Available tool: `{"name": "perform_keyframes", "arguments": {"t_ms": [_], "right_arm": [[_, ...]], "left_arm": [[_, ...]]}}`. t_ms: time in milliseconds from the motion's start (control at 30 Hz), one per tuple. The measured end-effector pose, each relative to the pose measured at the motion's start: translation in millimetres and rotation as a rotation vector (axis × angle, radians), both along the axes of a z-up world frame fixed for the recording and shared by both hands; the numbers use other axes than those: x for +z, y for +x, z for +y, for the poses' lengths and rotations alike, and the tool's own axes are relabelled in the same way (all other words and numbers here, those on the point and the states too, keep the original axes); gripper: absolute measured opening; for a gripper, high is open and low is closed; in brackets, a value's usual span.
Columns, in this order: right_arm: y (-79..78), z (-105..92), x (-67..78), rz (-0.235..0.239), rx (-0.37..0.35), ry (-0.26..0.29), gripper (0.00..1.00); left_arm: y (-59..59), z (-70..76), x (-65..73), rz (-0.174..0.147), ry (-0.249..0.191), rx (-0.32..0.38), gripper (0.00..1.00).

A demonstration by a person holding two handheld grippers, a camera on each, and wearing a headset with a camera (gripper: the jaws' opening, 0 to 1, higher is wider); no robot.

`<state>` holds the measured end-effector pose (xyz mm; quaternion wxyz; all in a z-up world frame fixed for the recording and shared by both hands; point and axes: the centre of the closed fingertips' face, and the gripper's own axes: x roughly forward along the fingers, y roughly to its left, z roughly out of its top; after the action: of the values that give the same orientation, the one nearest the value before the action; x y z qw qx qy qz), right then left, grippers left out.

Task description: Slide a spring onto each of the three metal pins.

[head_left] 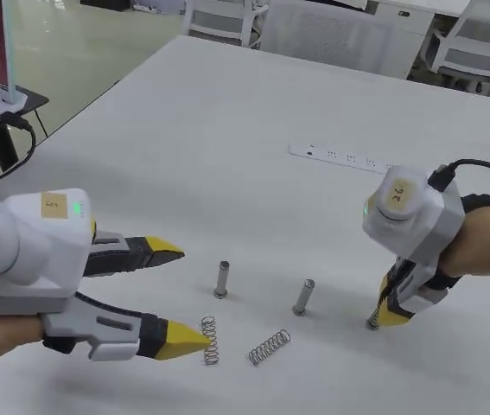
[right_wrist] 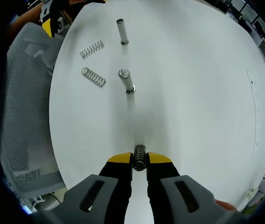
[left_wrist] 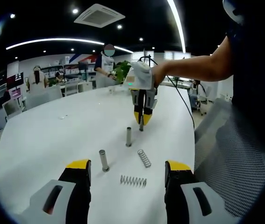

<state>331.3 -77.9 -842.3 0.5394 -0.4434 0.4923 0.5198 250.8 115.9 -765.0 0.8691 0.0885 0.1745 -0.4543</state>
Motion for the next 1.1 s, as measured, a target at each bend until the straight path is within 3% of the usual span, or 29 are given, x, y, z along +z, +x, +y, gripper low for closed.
{"name": "perform_keyframes", "arguments": {"t_ms": [300,533,1100], "right_arm": [[-1.5,-1.1,0.1,0.006,-0.004,0.004,0.1],[-1.4,-0.5,4.4,-0.015,-0.002,0.03,0.19],[-6.8,7.6,50.0,-0.118,0.008,0.124,0.22]], "left_arm": [[0.1,-1.6,-0.2,-0.001,-0.004,-0.002,0.59],[-1.4,-1.7,-0.6,-0.001,-0.002,-0.003,0.59],[-5.2,-5.3,1.7,-0.006,0.001,-0.012,0.58]]}}
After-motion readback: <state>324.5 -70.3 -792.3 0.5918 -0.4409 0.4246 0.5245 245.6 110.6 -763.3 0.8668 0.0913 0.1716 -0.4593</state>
